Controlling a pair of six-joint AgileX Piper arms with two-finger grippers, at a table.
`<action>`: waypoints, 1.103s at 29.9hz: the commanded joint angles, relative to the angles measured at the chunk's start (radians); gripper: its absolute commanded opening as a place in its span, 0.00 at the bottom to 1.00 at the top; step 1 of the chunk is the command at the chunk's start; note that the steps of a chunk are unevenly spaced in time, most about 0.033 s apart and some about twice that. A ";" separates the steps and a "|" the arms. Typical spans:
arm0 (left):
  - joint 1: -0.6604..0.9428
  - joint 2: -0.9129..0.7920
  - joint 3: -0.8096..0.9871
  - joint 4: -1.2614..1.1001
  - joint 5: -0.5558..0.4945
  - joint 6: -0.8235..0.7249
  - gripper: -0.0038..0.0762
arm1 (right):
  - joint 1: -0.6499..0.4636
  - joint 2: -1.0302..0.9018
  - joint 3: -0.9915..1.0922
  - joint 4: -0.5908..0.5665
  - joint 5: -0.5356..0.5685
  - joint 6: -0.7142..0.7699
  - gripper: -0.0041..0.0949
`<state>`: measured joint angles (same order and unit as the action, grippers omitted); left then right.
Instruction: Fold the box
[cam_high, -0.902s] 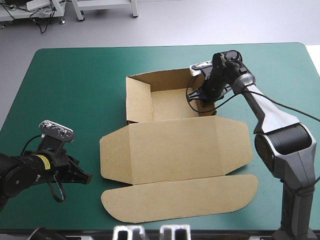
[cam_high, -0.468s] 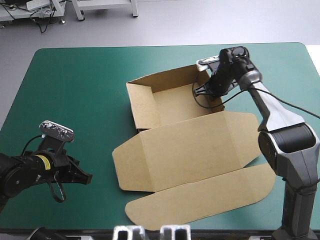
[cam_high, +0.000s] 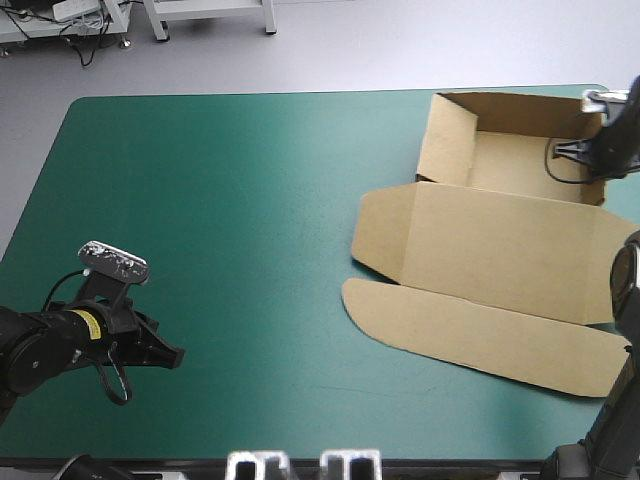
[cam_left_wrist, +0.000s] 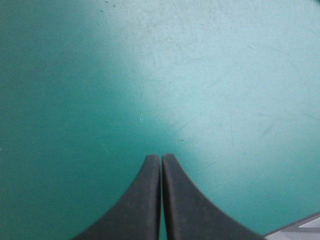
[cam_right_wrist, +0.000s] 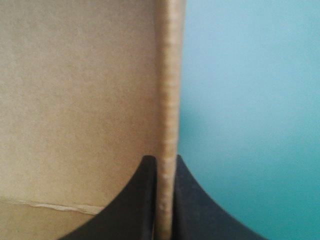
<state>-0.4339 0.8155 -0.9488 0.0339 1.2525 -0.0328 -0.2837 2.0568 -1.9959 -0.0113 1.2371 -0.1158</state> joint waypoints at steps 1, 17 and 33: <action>-0.007 -0.004 -0.027 0.002 0.001 -0.008 0.04 | -0.108 -0.074 -0.033 0.003 -0.013 -0.004 0.02; -0.007 -0.004 -0.027 0.004 -0.036 -0.008 0.04 | -0.251 -0.063 -0.020 0.104 -0.029 -0.133 0.39; -0.007 -0.004 -0.027 0.004 -0.056 -0.008 0.04 | -0.251 -0.103 -0.165 0.046 0.012 -0.034 0.89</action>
<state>-0.4339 0.8155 -0.9488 0.0366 1.2446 -0.0328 -0.5288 2.0513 -2.0795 -0.0176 1.2399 -0.1494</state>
